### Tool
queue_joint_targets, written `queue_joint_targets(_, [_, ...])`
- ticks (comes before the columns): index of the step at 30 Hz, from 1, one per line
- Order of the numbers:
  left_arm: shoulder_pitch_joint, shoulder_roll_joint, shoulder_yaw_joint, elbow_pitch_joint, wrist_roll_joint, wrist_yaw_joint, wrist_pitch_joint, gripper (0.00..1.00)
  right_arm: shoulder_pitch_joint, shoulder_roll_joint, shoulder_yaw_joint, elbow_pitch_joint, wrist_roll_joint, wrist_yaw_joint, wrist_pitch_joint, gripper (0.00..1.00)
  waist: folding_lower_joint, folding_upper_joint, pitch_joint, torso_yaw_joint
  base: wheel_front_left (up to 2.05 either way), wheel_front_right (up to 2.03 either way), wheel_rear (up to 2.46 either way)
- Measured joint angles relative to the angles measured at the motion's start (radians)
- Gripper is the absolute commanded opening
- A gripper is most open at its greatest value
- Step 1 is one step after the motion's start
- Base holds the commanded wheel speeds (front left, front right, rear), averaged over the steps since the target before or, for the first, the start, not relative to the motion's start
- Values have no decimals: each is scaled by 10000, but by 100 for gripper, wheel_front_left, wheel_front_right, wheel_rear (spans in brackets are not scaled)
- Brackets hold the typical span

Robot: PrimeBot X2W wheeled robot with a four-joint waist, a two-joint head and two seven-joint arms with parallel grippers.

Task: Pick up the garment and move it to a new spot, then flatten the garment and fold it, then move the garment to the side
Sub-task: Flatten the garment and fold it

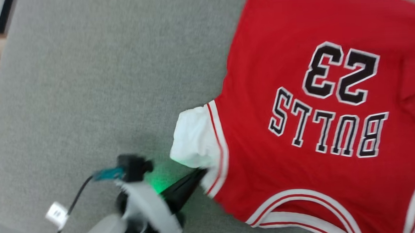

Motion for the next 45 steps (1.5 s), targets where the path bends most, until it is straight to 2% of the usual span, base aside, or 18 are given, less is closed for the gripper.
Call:
queue_joint_targets(7, [1135, 851, 347, -146, -313, 464, -345, 0, 3659, -1609, 474, -3492, 1931, -2, 207, 0, 0, 0, -939, -703, 0, 0, 0])
queue_joint_targets(8, [1135, 851, 347, -146, -313, 464, -345, 0, 3659, -1609, 474, -3492, 1931, -2, 207, 0, 0, 0, -939, -703, 0, 0, 0])
queue_joint_targets(13, [1489, 1131, 566, -368, -360, 759, -650, 0, 6279, -2320, 470, -5545, 2357, -2, 232, 0, 0, 0, -1392, -1352, 0, 0, 0])
queue_joint_targets(14, [1524, 1185, 625, -453, -353, 859, -732, 0, 7229, -2364, 449, -6171, 2353, -2, 176, 0, 0, 0, -1535, -1590, 0, 0, 0])
queue_joint_targets(18, [1539, 1254, 683, -531, -345, 955, -771, 0, 8470, -2265, 453, -6861, 2100, -2, 127, 0, 0, 0, -1709, -1907, 0, 0, 0])
queue_joint_targets(25, [1578, 1342, 765, -650, -341, 1058, -830, 0, 10090, -1289, 426, -7772, 1085, -2, -63, 1, 0, 0, -1951, -2379, 0, 0, 0])
queue_joint_targets(28, [1600, 1379, 767, -675, -341, 1118, -842, 0, 10135, -1020, 82, -8061, 616, -2, -654, 100, 0, 0, -1993, -2492, 0, 0, 0])
queue_joint_targets(31, [1641, 1390, 769, -692, -341, 1141, -844, 0, 10229, -1039, -485, -8441, 382, -2, -974, 100, 0, 0, -2028, -2543, 0, 0, 0])
queue_joint_targets(33, [1662, 1392, 771, -700, -339, 1141, -861, 0, 10478, -1298, -980, -8786, 370, -2, -995, 100, 0, 0, -2042, -2552, 0, 0, 0])
queue_joint_targets(40, [1754, 1214, 708, -656, -341, 1106, -989, 0, 10708, -1760, -3942, -9937, 502, -2, -729, 100, 0, 0, -2140, -2416, 0, 0, 0])
queue_joint_targets(43, [1694, 1060, 635, -585, -303, 1039, -988, 0, 9773, -1668, -4351, -10059, 299, -2, -922, 100, 0, 0, -2132, -2284, 0, 0, 0])
queue_joint_targets(45, [1579, 963, 575, -502, -276, 968, -972, 0, 8787, -1478, -4105, -9892, 13, -2, -1281, 100, 0, 0, -2099, -2178, 0, 0, 0])
